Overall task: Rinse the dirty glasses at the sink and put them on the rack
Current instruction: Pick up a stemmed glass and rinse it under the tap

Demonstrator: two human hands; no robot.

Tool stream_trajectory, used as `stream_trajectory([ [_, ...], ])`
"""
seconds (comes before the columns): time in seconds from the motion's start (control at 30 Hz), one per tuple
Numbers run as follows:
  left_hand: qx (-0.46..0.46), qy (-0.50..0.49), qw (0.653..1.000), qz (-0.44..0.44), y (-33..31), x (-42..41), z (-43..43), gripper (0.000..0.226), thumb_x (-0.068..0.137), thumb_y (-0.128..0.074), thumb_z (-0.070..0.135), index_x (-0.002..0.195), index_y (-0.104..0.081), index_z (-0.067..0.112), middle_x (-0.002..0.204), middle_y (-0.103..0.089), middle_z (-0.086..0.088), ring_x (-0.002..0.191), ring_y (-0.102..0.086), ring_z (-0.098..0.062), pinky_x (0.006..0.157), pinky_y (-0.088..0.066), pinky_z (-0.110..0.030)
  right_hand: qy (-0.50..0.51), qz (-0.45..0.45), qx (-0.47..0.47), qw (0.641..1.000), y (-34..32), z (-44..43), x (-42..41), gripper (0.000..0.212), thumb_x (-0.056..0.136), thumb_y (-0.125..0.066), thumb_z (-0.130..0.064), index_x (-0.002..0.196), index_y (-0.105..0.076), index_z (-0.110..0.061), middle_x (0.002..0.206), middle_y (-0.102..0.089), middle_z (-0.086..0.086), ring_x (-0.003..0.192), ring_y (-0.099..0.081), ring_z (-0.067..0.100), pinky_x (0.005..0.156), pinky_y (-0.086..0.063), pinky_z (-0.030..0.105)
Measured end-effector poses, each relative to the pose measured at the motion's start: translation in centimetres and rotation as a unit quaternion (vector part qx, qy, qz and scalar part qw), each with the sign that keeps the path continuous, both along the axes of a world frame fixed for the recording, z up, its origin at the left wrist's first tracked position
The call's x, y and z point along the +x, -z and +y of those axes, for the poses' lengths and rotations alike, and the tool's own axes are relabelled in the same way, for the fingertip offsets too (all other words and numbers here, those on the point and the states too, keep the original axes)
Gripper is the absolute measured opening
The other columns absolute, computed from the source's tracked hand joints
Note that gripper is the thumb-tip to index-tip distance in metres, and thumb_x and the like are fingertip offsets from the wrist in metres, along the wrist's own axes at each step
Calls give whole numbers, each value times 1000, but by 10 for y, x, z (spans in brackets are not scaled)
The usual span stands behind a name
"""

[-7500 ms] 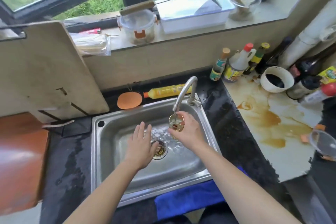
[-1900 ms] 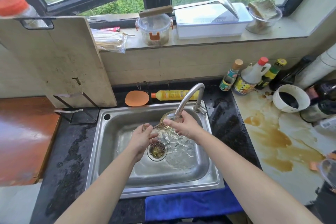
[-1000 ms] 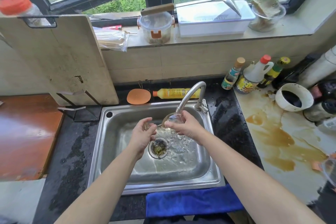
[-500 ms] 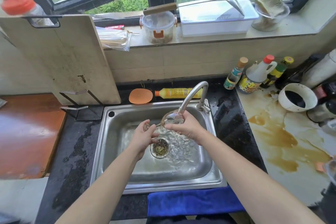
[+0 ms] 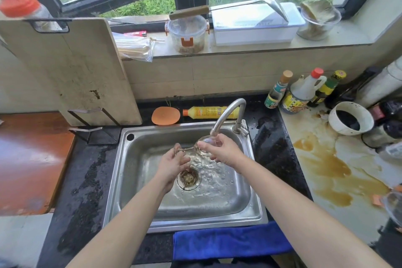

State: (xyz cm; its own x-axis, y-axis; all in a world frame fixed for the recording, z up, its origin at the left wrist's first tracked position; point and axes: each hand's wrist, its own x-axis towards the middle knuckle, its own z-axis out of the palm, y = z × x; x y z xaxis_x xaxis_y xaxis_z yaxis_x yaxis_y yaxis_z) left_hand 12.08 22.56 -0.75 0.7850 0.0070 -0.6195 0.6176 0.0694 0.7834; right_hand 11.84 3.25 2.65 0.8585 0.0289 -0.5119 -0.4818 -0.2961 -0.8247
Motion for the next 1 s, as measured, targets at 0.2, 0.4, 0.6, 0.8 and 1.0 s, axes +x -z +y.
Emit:
stream_trajectory([
  [0.2, 42, -21, 998, -33, -6, 1, 0, 51, 100, -60, 17, 147, -44, 4, 117, -60, -12, 92, -60, -18, 71, -60, -25, 11, 21, 87, 996, 0, -1, 0, 45, 94, -72, -34, 129, -45, -35, 124, -59, -7, 102, -67, 20, 87, -58, 34],
  [0.4, 65, 15, 993, -93, -26, 8, -14, 48, 91, -71, 7, 135, -52, 12, 107, -59, -3, 89, -61, -18, 72, -58, -31, 124, 126, 205, 963, 13, -2, 0, 60, 98, -62, -14, 151, -38, -31, 143, -48, 8, 104, -67, 31, 82, -59, 35],
  [0.6, 86, 92, 984, -125, -26, 11, -42, 44, 78, -83, 8, 108, -56, 25, 115, -67, -5, 79, -63, -20, 53, -48, -25, 216, 179, 249, 927, 37, -8, -16, 60, 105, -51, -13, 159, -26, -17, 139, -47, 19, 104, -61, 37, 91, -54, 43],
  [0.8, 63, 126, 984, -112, -20, 12, -67, 57, 69, -87, 4, 118, -60, 14, 107, -72, -10, 96, -71, -24, 81, -62, -38, 247, 196, 245, 917, 51, -19, -31, 42, 105, -50, -13, 146, -43, -6, 141, -45, 18, 113, -61, 36, 98, -53, 45],
  [1.0, 74, 96, 987, -105, -15, 16, -79, 54, 70, -87, 6, 116, -61, 15, 106, -71, -12, 90, -70, -21, 74, -61, -29, 224, 195, 237, 925, 51, -26, -35, 50, 106, -45, -10, 155, -35, -14, 134, -47, 11, 120, -58, 34, 94, -55, 40],
])
